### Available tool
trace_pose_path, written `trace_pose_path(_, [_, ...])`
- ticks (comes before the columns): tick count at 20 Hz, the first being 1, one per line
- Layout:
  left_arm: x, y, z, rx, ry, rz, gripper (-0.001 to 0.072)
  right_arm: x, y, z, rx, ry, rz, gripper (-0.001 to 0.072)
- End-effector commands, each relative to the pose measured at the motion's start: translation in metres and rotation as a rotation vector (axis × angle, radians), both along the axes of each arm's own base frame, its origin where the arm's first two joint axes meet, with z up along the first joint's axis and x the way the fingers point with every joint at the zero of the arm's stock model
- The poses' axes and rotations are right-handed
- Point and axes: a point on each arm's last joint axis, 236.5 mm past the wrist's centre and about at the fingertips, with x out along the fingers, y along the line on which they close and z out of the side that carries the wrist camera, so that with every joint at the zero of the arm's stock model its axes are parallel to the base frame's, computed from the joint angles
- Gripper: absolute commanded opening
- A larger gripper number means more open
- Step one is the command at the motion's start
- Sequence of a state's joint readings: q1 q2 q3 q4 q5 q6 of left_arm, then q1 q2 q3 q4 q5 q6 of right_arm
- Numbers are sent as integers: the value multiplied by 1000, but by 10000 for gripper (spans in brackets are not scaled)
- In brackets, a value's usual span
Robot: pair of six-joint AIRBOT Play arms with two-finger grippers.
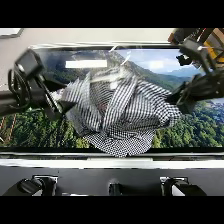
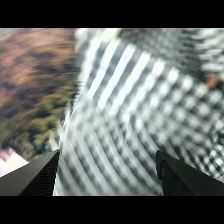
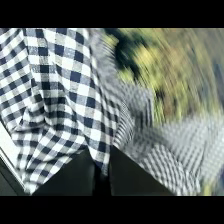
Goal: Fold the clothes and pants, and hang the long-sleeved shirts on hangers.
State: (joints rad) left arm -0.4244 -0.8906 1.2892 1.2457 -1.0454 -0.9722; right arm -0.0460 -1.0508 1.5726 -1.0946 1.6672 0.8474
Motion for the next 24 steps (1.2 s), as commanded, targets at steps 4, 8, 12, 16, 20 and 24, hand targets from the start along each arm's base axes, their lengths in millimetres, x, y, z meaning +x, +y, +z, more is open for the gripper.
trace_pose_path(4, [58, 46, 43, -422, 51, 475, 714, -43, -123, 61, -142, -193, -766, 32])
trace_pose_path(8, [58, 43, 47, -462, 60, 479, 712, -78, -168, 111, -134, -414, -1000, 30])
trace_pose_path(12, [57, 42, 47, -465, 63, 478, 711, -136, -271, 147, -291, -570, -1562, 28])
trace_pose_path(16, [57, 42, 47, -466, 63, 478, 710, -147, -306, 163, -448, -616, -1771, 28])
trace_pose_path(20, [57, 42, 47, -465, 63, 478, 710, -112, -325, 176, -459, -726, -1889, 29])
trace_pose_path(24, [58, 42, 47, -464, 63, 478, 710, -64, -363, 216, -144, -854, -1913, 28])
